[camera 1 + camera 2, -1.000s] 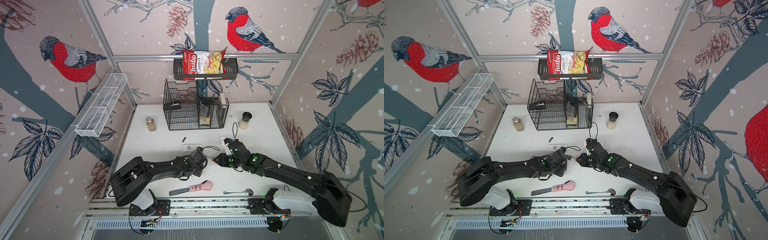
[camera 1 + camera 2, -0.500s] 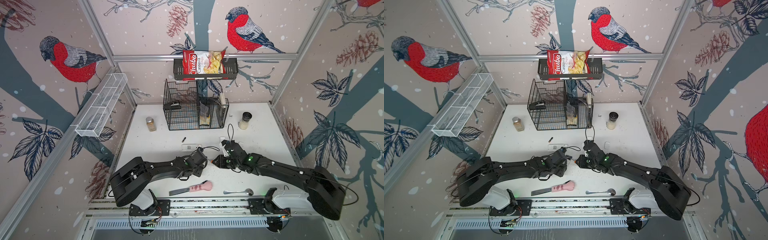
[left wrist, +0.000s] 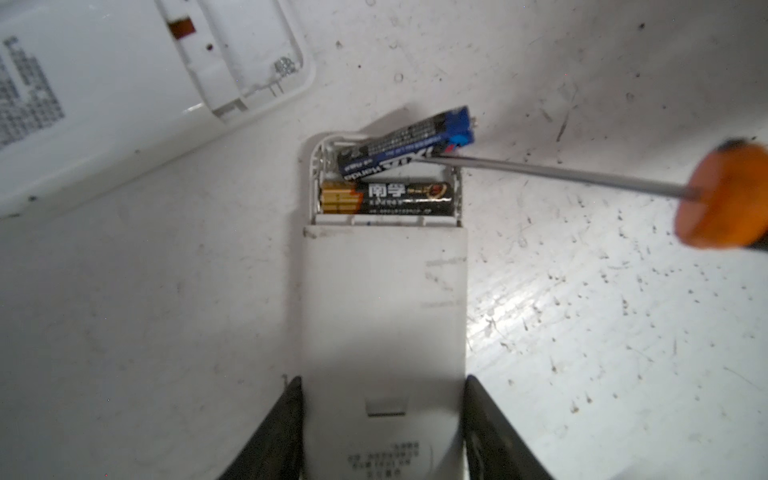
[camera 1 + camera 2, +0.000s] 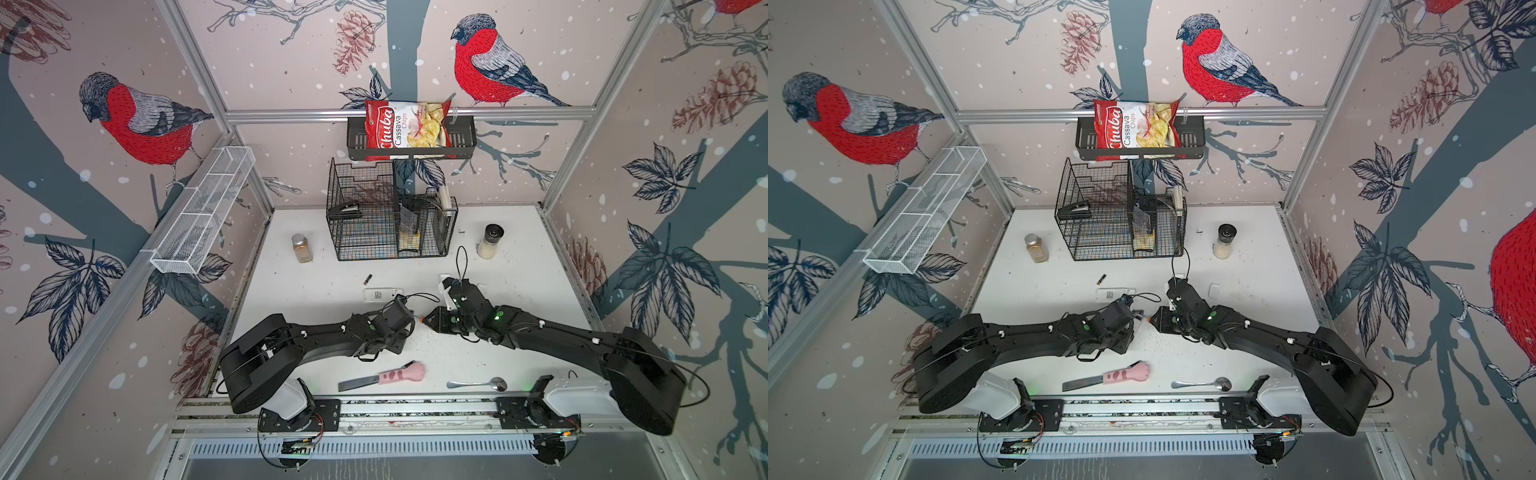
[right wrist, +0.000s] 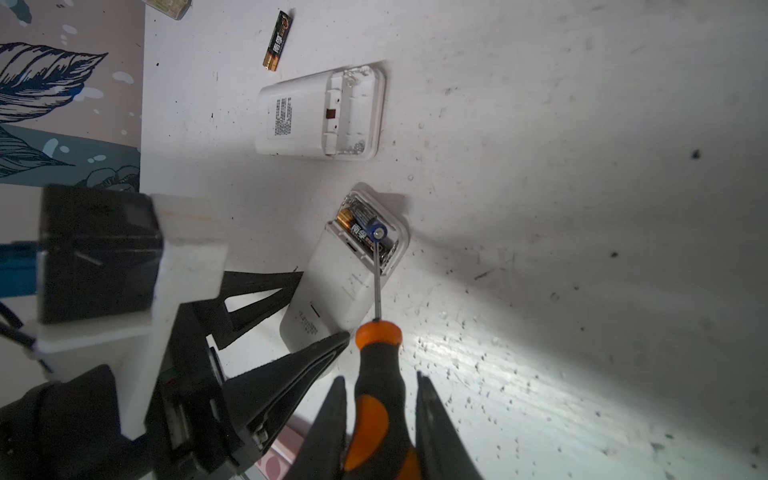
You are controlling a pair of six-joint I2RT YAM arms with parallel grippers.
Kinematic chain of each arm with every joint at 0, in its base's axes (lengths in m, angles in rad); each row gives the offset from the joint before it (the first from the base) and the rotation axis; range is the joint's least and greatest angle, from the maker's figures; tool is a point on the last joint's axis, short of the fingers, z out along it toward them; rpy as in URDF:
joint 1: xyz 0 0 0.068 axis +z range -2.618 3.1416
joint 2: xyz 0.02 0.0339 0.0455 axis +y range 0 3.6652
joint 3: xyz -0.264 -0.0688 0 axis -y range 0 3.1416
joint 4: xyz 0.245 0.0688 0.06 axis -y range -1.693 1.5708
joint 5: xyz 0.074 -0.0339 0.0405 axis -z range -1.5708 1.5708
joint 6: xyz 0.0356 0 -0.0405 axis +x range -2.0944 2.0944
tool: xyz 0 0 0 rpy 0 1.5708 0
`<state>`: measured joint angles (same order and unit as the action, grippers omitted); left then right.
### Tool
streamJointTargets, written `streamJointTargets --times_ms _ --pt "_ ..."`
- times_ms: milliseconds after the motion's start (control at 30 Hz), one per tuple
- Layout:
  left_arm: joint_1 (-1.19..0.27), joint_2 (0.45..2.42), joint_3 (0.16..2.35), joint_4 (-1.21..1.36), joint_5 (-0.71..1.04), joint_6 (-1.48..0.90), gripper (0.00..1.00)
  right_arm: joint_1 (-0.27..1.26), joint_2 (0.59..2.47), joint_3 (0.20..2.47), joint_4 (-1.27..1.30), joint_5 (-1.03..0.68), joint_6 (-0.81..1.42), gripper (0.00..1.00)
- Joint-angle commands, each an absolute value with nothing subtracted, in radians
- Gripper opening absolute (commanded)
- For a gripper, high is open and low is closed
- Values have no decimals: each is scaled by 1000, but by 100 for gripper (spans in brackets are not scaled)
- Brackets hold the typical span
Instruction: Unload the batteries from the remote control
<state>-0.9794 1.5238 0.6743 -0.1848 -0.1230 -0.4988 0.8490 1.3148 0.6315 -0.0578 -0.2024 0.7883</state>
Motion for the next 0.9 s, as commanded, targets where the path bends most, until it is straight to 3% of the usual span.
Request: streamJointTargets --times_ms 0,467,867 --pt "-989 1537 659 -278 47 -507 51 846 1320 644 -8 -201 787 0" --pt "-994 1537 650 -268 49 -516 52 814 1338 655 22 -212 775 0" --pt "-994 1539 650 -273 41 -521 52 830 1276 650 -110 -187 755 0"
